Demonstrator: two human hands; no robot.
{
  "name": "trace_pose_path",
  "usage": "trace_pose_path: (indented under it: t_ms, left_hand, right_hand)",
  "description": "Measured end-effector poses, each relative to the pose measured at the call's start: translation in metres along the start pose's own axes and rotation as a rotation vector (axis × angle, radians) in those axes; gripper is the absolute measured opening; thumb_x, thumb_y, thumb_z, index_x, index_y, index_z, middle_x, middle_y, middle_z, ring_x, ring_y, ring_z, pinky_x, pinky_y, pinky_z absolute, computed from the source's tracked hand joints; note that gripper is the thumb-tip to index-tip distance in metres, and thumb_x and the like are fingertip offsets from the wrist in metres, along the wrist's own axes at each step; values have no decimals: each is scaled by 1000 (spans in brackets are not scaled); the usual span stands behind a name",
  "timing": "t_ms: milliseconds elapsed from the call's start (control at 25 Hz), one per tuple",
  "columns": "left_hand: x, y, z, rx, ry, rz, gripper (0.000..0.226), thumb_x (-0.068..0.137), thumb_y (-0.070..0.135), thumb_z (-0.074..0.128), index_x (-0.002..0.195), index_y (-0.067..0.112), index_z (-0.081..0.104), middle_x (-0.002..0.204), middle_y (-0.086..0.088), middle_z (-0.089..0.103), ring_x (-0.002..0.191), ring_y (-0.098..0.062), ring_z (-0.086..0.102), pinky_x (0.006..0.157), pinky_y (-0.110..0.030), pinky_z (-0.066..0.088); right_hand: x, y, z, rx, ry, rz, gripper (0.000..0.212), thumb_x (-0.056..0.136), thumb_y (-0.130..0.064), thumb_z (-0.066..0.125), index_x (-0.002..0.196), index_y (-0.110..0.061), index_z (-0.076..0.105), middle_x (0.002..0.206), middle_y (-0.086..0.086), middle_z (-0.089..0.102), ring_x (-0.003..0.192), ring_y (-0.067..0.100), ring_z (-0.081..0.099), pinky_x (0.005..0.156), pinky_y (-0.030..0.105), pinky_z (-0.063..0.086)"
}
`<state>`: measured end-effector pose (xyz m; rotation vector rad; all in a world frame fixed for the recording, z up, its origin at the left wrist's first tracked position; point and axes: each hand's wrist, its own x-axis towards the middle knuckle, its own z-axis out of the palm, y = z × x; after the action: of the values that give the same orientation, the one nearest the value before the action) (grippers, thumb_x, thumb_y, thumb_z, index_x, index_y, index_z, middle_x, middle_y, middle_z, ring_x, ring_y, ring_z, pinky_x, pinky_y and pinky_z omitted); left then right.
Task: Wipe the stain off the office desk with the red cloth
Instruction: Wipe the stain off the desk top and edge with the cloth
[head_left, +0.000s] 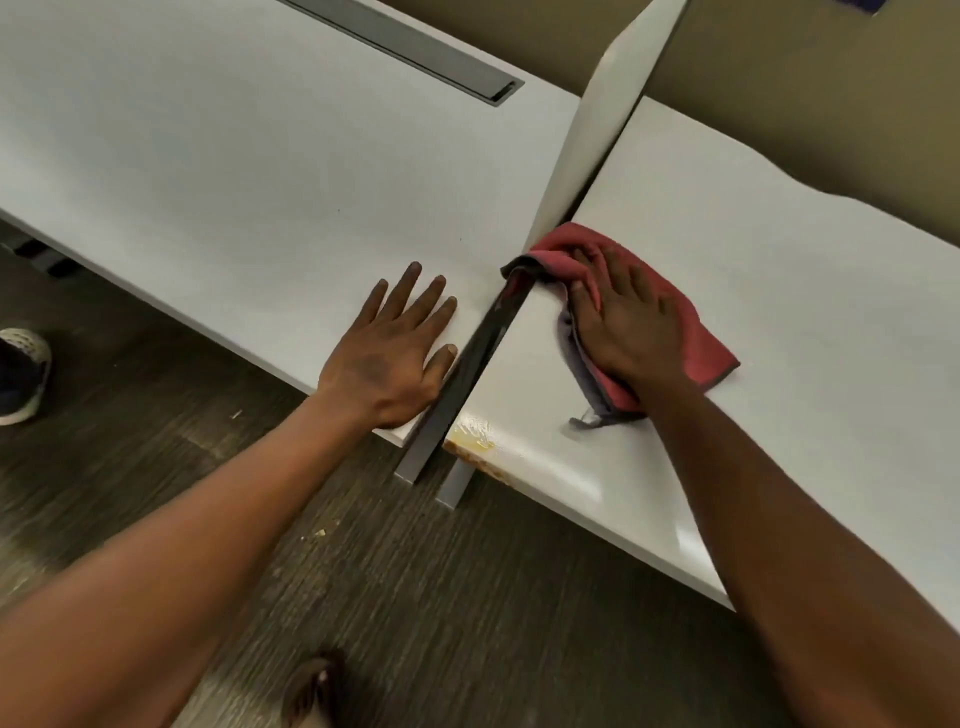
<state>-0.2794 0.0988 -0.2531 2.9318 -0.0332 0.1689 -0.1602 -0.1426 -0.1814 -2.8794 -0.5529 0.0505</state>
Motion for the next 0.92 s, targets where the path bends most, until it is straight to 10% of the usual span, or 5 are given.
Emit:
trace_pose_path:
  t_ms: [280, 560, 920]
  left_hand:
    - [8, 4, -4, -66, -113, 150, 64, 100, 53, 5, 160, 31, 2, 170, 4, 2, 156, -13, -7, 128, -36, 1]
    - [6, 6, -5, -79, -32, 48, 59, 104, 44, 15, 161, 28, 17, 169, 4, 15, 157, -16, -2, 128, -38, 1]
    - [5, 1, -3, -74, -24, 21, 65, 98, 43, 39, 158, 21, 28, 168, 1, 19, 157, -20, -7, 127, -36, -3]
  right_hand:
    - [-116, 13, 7, 7, -99, -341, 54, 106, -64, 5, 159, -59, -3, 172, -25, -6, 162, 11, -6, 128, 50, 1]
    - [-15, 0, 3, -12, -55, 33, 60, 107, -58, 16, 164, -46, 3, 176, -5, 1, 162, 29, 4, 127, 62, 5]
    - [-70, -9, 12, -35, -100, -378, 57, 104, -69, 7, 160, -58, -1, 174, -20, -6, 162, 14, -6, 129, 50, -1]
